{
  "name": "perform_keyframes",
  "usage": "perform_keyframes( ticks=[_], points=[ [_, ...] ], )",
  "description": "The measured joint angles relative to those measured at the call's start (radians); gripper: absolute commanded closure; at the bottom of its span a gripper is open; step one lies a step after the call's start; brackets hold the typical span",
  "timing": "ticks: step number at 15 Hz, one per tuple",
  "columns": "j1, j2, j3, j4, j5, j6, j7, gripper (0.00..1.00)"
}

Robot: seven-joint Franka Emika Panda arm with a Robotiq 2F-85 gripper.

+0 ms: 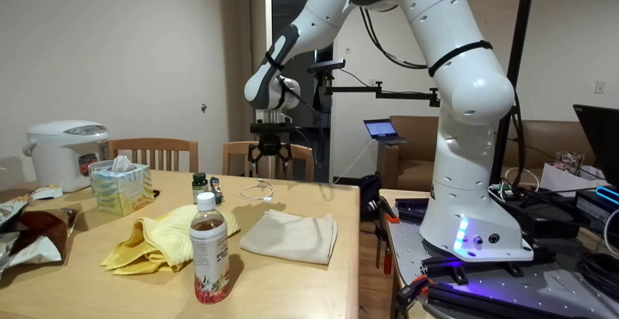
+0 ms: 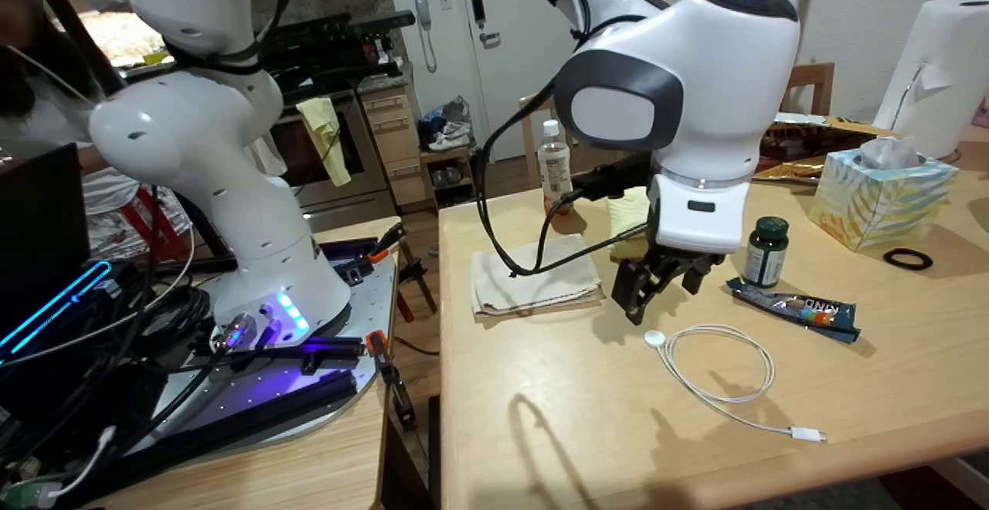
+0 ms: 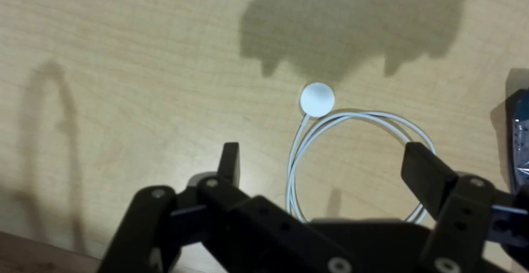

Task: Put the right end of the charger on the white towel

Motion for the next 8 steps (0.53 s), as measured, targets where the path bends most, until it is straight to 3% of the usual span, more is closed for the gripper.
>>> perform_keyframes(
  ticks=[8],
  points=[
    [-0.038, 0.081, -0.031, 0.023, 0.023, 0.000, -0.003, 0.00]
  ],
)
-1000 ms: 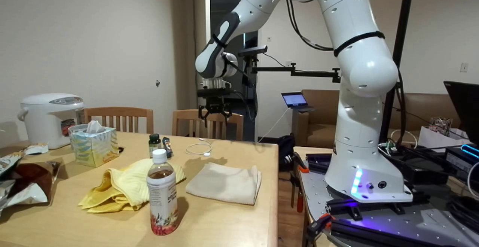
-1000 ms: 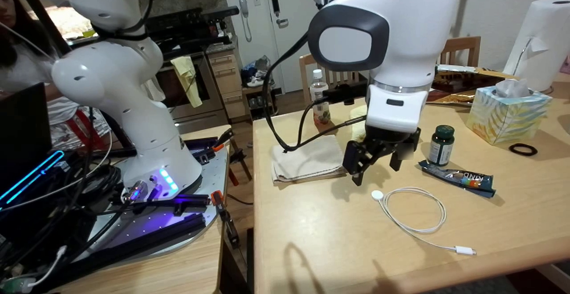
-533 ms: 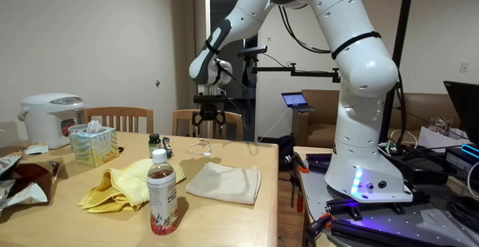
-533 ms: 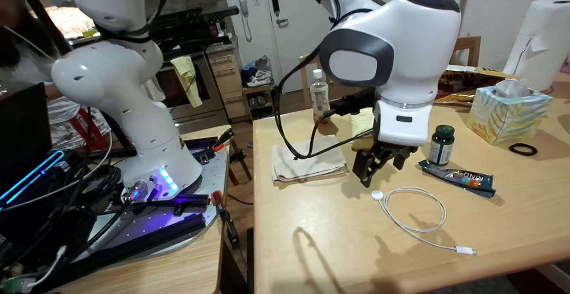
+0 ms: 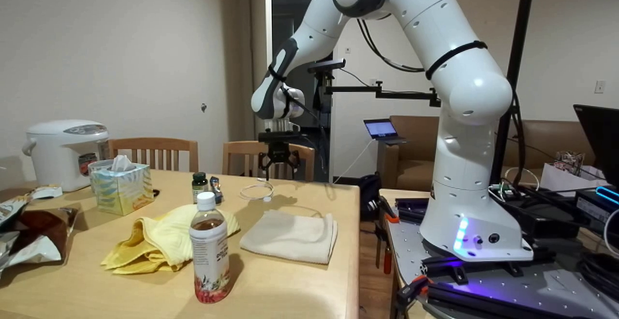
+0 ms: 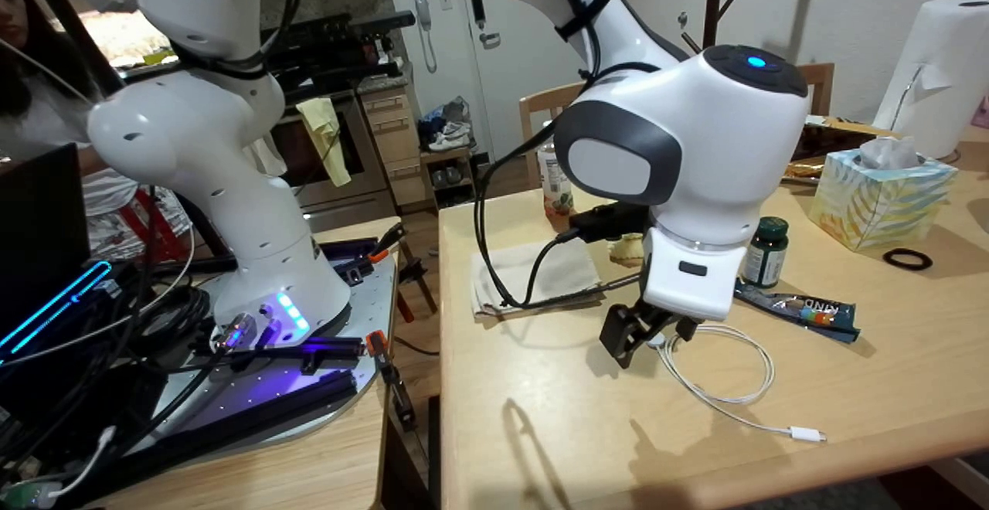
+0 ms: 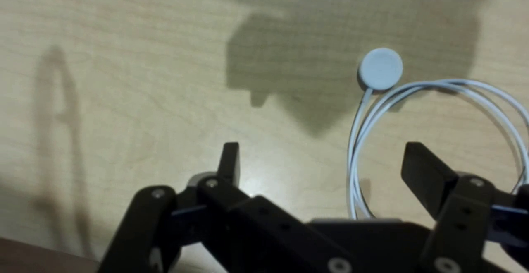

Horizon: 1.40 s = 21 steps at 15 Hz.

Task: Put the right end of the charger on the white towel

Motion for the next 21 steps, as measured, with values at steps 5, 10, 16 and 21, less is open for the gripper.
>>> perform_keyframes(
  ticks=[5, 10, 16, 21],
  points=[
    [-0.033, -0.023, -0.001, 0.013, 0.040, -0.016, -0.043, 0.00],
    [-0.021, -0.009, -0.003, 0.026, 0.040, 0.027, -0.043, 0.00],
    [-0.029, 0.085, -0.012, 0.135, 0.034, 0.034, -0.069, 0.00],
    [-0.044, 0.136, -0.008, 0.206, 0.024, 0.025, -0.228, 0.00]
  ],
)
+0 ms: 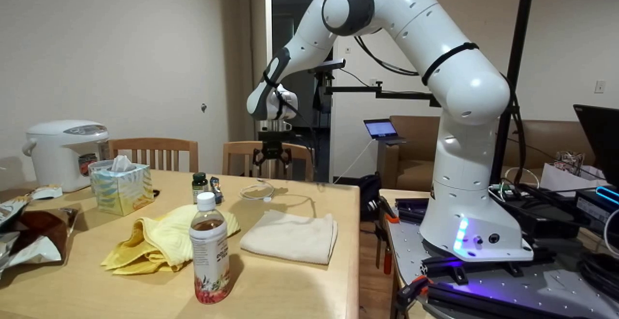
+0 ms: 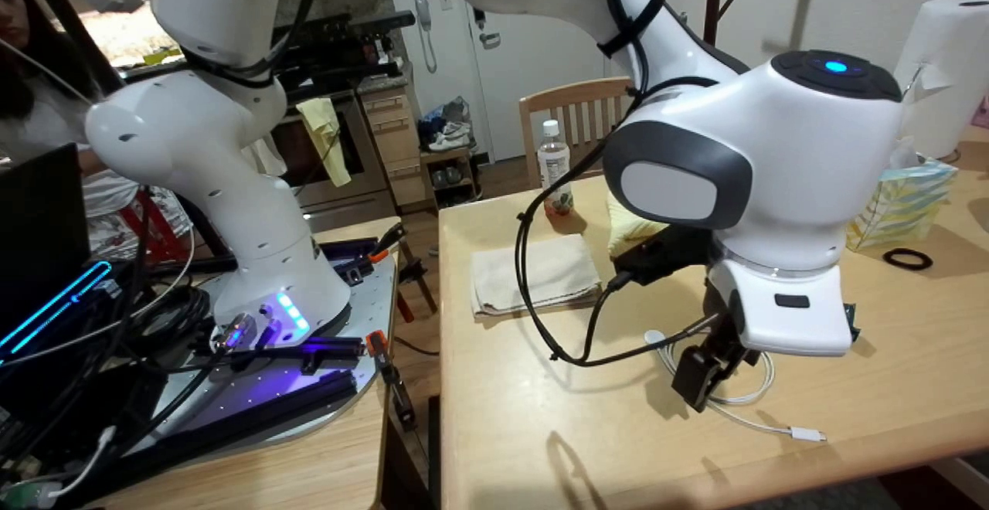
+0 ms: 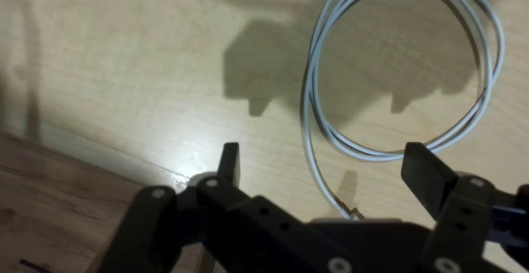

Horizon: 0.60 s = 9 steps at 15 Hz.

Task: Put the right end of the charger on the white towel

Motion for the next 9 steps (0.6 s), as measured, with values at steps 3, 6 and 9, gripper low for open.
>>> perform_keyframes(
  ticks=[3, 6, 9],
  points=[
    [-0.015, 0.019, 0.005, 0.031, -0.008, -0.006, -0.099, 0.00],
    [-0.043, 0.039, 0.029, 0.055, -0.008, -0.009, -0.189, 0.00],
    [-0.068, 0.072, 0.059, 0.086, -0.007, -0.021, -0.228, 0.00]
  ],
)
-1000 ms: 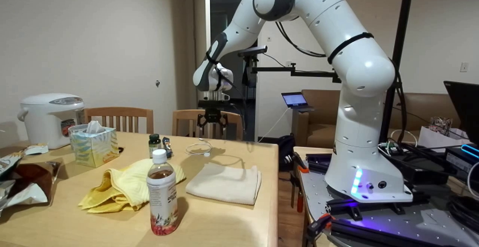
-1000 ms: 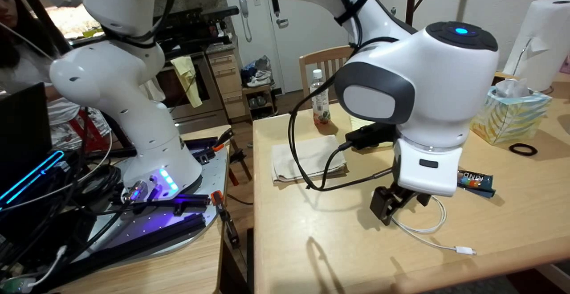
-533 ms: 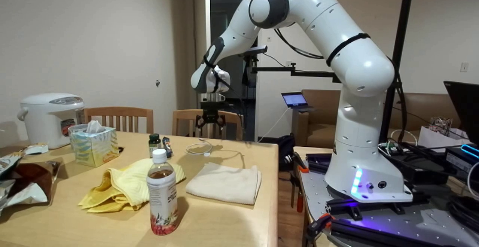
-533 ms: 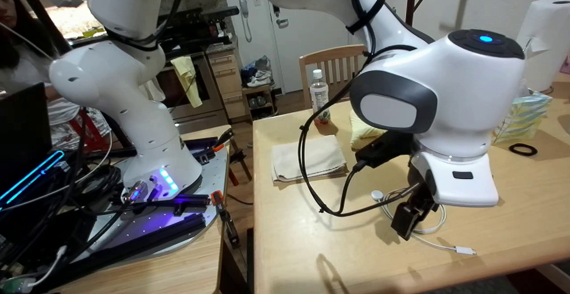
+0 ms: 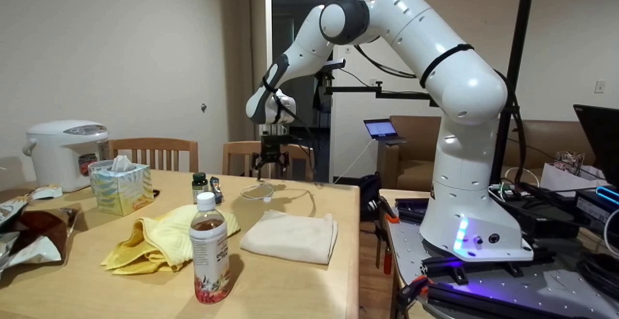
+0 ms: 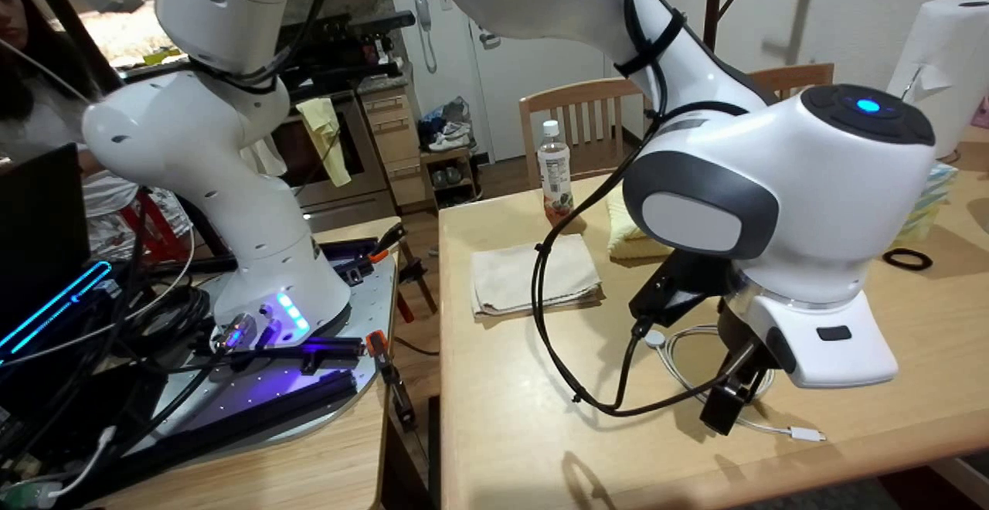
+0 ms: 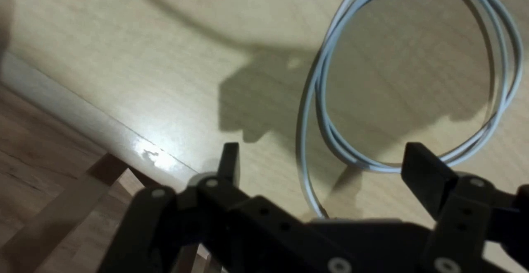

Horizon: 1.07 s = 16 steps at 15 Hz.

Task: Put the right end of the charger on the white towel

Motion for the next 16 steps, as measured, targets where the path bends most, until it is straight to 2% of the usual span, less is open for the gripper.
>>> perform_keyframes(
  ticks=[6, 11, 16],
  points=[
    [-0.008, 0.081, 0.002, 0.082, -0.003, -0.034, -0.027, 0.00],
    [-0.019, 0.058, -0.040, 0.107, -0.004, -0.032, -0.027, 0.00],
    [-0.020, 0.052, -0.024, 0.123, -0.020, -0.039, -0.044, 0.00]
  ],
)
